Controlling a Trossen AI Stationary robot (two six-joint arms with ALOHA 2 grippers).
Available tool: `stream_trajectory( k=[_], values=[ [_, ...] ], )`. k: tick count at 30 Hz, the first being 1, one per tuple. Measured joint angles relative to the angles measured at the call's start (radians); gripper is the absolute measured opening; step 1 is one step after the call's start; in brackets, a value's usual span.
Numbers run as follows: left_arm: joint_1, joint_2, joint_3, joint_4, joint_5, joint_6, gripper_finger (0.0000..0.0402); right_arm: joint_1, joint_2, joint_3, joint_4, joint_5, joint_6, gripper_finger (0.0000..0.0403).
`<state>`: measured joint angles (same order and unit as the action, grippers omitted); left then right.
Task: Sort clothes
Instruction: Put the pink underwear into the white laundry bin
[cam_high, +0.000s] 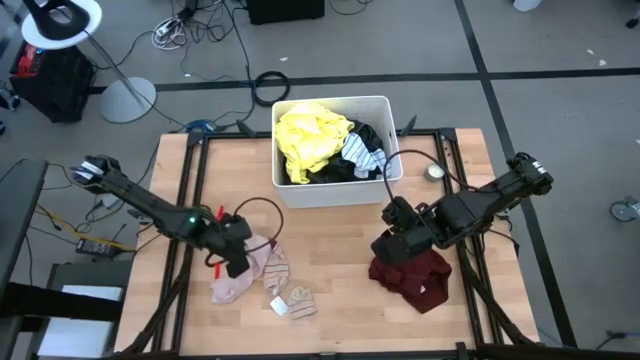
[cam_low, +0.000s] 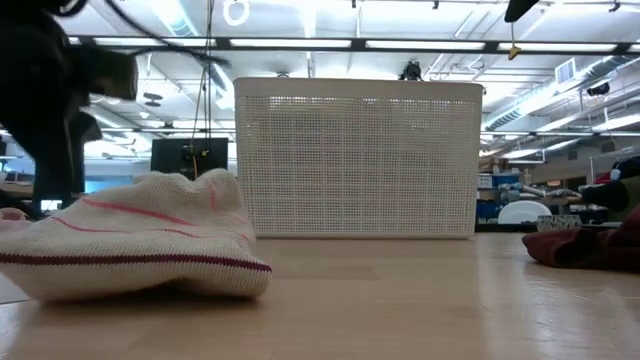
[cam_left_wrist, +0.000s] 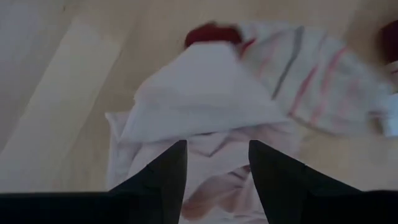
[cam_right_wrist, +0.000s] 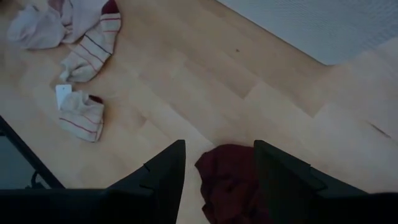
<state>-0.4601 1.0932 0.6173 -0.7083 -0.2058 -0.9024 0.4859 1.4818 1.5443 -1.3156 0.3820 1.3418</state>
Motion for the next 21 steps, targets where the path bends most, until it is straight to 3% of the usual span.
stream_trajectory(
  k=[9,12,16,21],
  values=[
    [0.001,0.145,-0.095,0.222,0.088,-0.025,0.0171,0.017,0.0,0.0,0.014,0.0,0.0,0.0189],
    [0.001,0.19,-0.103,0.227,0.103,-0.072,0.0132,0.025,0.0,0.0,0.014,0.001,0.0,0.0189],
    [0.001,0.202,-0.091,0.217,0.144,-0.107,0.0028,0.033,0.0,0.0,0.014,0.001,-0.021,0.0189],
    [0.0,0.177,0.032,0.078,0.164,-0.126,0.0005,0.038,0.0,0.0,0.013,0.02,-0.053,0.0189]
  ],
)
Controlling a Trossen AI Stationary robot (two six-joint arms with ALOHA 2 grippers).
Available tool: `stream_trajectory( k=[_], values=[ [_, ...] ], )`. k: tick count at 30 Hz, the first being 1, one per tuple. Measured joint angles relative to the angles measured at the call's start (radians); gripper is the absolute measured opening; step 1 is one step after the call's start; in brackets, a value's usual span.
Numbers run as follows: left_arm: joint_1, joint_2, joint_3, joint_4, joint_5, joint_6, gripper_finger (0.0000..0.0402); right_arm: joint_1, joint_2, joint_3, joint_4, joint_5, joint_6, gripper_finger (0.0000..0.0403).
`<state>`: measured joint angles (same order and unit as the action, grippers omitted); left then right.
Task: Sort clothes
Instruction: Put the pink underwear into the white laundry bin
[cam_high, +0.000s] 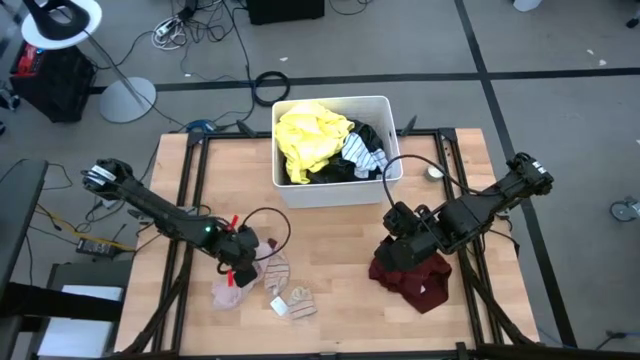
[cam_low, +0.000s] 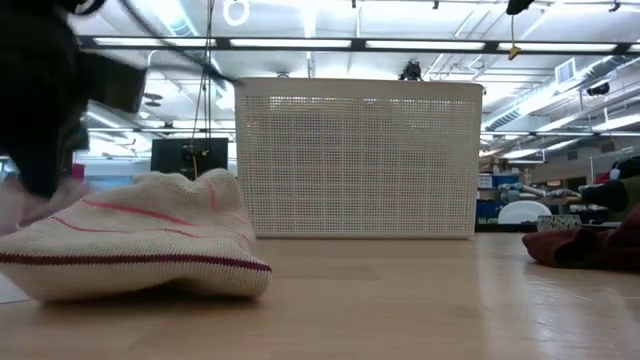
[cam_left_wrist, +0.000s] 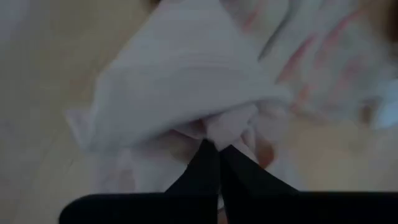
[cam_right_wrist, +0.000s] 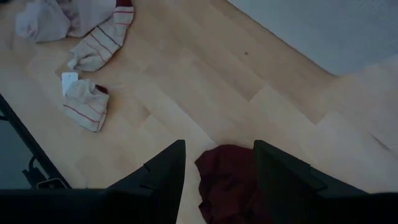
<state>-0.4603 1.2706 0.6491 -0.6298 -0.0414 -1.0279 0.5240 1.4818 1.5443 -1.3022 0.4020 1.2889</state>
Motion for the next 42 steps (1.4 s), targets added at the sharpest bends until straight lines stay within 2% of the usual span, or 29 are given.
stream_trajectory(
  k=[5,10,18,22,29,34,37,42],
  values=[
    [0.0,-0.008,0.211,-0.227,-0.076,0.003,0.0002,-0.002,-0.001,-0.016,0.006,0.02,-0.04,0.0189],
    [0.0,-0.008,0.443,-0.388,-0.208,0.002,0.0001,0.005,-0.002,-0.136,0.088,0.019,-0.12,0.0189],
    [0.002,-0.006,0.702,-0.413,-0.347,0.013,0.0001,0.071,-0.039,-0.42,0.509,-0.051,-0.188,0.0189],
    [0.007,-0.004,0.76,-0.333,-0.425,0.056,0.0,0.126,-0.088,-0.538,0.623,-0.056,-0.139,0.0189],
    [0.103,0.004,0.789,-0.046,-0.479,0.205,0.0,0.235,-0.213,-0.672,0.633,-0.014,-0.015,0.0189],
    [0.212,0.034,0.788,0.162,-0.411,0.313,0.0,0.29,-0.282,-0.729,0.635,0.086,0.073,0.0189],
    [0.291,0.052,0.79,0.259,-0.379,0.38,0.0,0.302,-0.297,-0.739,0.635,0.11,0.114,0.0189],
    [0.44,0.105,0.854,0.297,-0.291,0.515,0.0,0.304,-0.297,-0.739,0.662,0.118,0.132,0.0189]
  ],
)
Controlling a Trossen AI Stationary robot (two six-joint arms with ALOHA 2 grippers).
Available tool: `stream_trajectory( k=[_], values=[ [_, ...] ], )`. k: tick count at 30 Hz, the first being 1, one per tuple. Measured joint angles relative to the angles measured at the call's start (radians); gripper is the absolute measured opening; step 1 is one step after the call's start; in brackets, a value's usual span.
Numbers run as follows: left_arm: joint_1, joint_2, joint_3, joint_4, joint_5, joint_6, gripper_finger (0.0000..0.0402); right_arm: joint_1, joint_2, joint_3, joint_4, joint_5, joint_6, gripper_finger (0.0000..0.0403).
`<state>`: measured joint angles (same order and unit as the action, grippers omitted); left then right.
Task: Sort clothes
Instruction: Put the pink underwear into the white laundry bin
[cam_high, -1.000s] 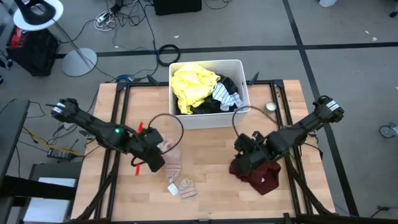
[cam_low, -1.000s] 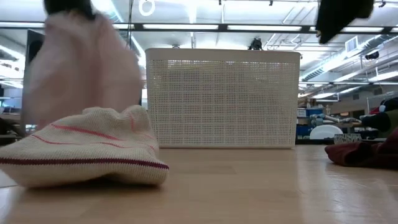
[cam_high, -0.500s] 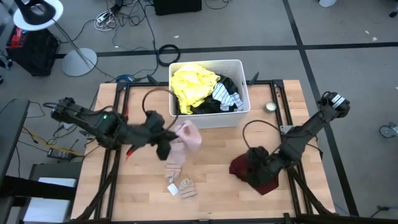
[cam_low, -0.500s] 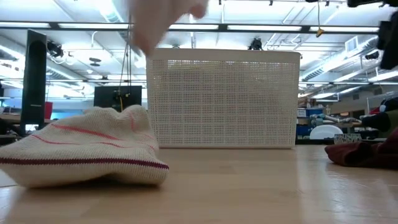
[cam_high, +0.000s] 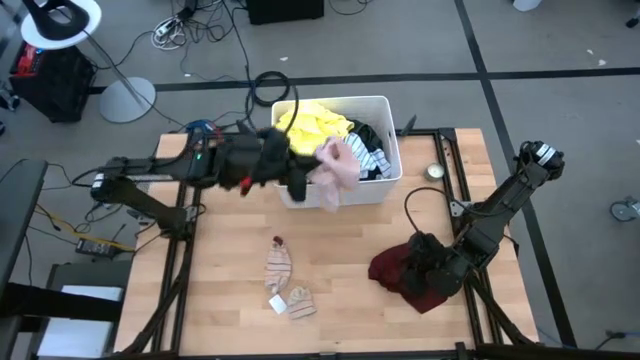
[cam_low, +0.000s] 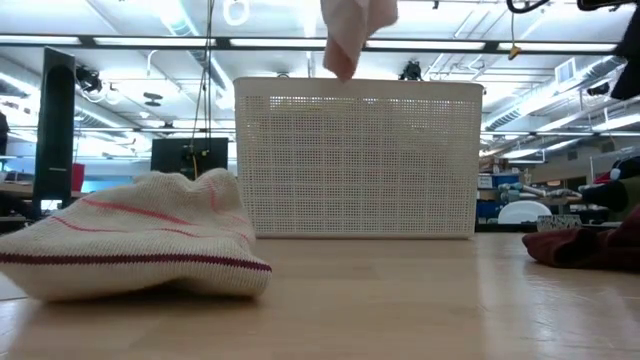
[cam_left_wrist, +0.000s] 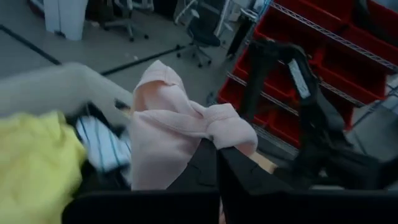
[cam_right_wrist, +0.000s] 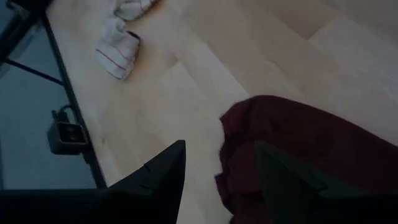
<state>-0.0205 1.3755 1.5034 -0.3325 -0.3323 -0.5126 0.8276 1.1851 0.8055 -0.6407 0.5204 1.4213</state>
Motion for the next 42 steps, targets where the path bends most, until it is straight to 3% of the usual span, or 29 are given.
stream_trajectory(
  k=[8,12,18,24,34,42],
  values=[
    [0.221,0.113,0.186,-0.068,0.216,0.242,0.0,0.0,0.0,0.0,0.014,0.056,0.075,0.0189],
    [0.301,0.147,0.253,-0.22,0.248,0.343,0.0,-0.009,0.0,0.0,0.012,0.102,0.136,0.0189],
    [0.392,0.159,0.258,-0.398,0.287,0.449,0.0,-0.062,0.0,0.0,0.011,0.135,0.157,0.0189],
    [0.421,0.239,0.251,-0.614,0.305,0.545,0.0,-0.145,0.0,0.0,0.011,0.138,0.146,0.0189],
    [0.429,0.448,0.186,-0.561,0.335,0.588,0.0018,-0.224,0.0,0.0,0.017,0.134,0.119,0.0189],
    [0.439,0.539,0.191,-0.552,0.353,0.588,0.0078,-0.227,0.0,0.0,0.046,0.112,0.12,0.0189]
  ],
)
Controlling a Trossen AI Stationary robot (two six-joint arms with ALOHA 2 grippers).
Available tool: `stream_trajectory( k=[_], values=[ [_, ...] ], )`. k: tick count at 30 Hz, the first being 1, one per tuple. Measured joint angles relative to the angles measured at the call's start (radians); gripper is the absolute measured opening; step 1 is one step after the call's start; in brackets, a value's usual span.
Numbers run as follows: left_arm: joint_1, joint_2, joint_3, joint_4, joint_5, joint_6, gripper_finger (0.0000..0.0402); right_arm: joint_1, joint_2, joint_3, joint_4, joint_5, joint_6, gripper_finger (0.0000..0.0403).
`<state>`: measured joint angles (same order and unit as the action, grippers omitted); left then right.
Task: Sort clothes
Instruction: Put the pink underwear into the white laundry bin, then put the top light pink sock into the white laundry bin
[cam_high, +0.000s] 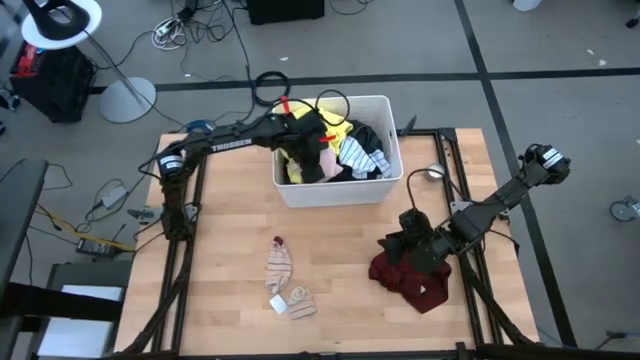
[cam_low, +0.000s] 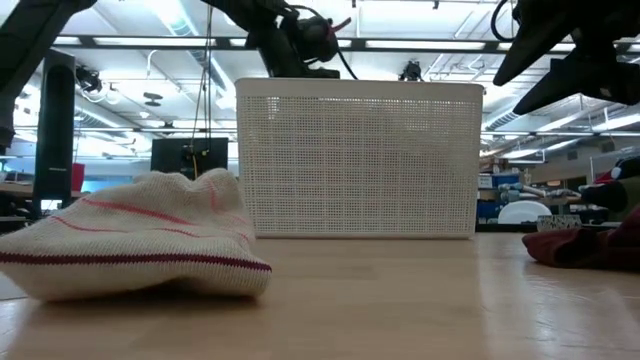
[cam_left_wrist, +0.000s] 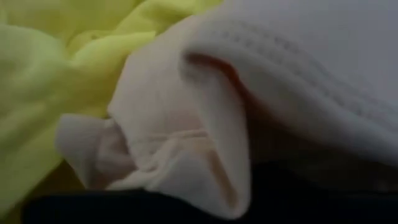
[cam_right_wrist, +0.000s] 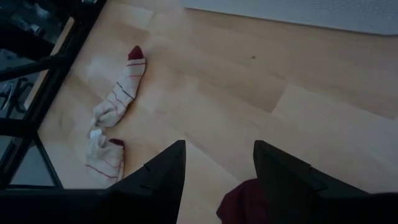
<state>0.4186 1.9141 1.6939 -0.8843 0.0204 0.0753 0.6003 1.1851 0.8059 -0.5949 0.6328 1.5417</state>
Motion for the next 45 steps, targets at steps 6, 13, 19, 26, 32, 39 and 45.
stream_trajectory(
  k=[6,13,19,26,32,39,45],
  values=[
    [-0.001,0.003,0.074,-0.07,-0.005,-0.001,0.0112,0.0,0.0,0.0,0.016,-0.009,-0.009,0.0189],
    [-0.001,0.006,0.314,-0.236,-0.082,-0.039,0.0112,0.0,0.0,0.0,0.038,-0.077,-0.057,0.0189],
    [-0.01,0.004,0.497,-0.446,-0.078,-0.103,0.0112,0.002,0.0,0.0,0.045,-0.119,-0.089,0.0189],
    [-0.131,-0.024,0.552,-0.622,-0.053,-0.187,0.0112,0.016,0.0,0.0,0.065,-0.129,-0.141,0.0189],
    [-0.333,-0.097,0.44,-0.607,-0.209,-0.335,0.0112,0.039,-0.001,0.0,0.094,-0.158,-0.19,0.0189],
    [-0.543,-0.207,0.209,-0.554,-0.269,-0.604,0.0112,0.068,-0.002,0.0,0.103,-0.167,-0.23,0.0189],
    [-0.696,-0.303,-0.069,-0.395,-0.292,-0.859,0.0112,0.071,-0.002,0.0,0.111,-0.18,-0.272,0.0189]
  ],
)
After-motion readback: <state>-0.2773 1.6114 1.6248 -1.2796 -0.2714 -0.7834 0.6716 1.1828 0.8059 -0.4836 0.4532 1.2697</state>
